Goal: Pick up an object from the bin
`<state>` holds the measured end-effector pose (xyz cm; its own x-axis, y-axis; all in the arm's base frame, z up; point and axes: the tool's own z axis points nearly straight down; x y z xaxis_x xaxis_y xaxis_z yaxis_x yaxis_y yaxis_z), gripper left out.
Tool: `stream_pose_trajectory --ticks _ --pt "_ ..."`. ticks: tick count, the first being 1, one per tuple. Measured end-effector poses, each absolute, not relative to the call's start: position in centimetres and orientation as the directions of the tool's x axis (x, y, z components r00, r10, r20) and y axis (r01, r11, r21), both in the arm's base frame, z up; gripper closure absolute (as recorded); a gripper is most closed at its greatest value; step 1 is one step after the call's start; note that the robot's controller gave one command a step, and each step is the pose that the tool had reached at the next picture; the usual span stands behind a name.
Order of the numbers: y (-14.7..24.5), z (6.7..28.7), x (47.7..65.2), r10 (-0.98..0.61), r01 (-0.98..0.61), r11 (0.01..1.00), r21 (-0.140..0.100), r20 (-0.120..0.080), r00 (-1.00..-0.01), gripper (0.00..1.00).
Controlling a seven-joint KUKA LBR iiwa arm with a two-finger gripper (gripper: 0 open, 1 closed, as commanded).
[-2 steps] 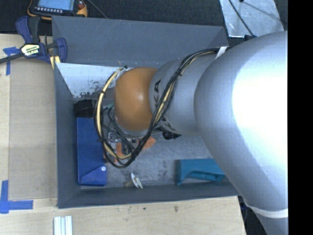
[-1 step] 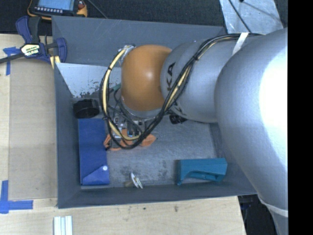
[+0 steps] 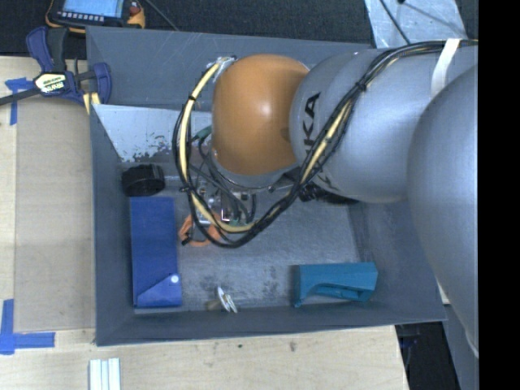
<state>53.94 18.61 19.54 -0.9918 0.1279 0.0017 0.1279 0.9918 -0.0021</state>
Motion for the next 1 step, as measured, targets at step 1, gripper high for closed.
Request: stream_pose_trajectory --ticks 1 --pt "17.37 26.27 56.56 0.081 0.081 0.997 0.001 -0.003 -0.997 1.0"
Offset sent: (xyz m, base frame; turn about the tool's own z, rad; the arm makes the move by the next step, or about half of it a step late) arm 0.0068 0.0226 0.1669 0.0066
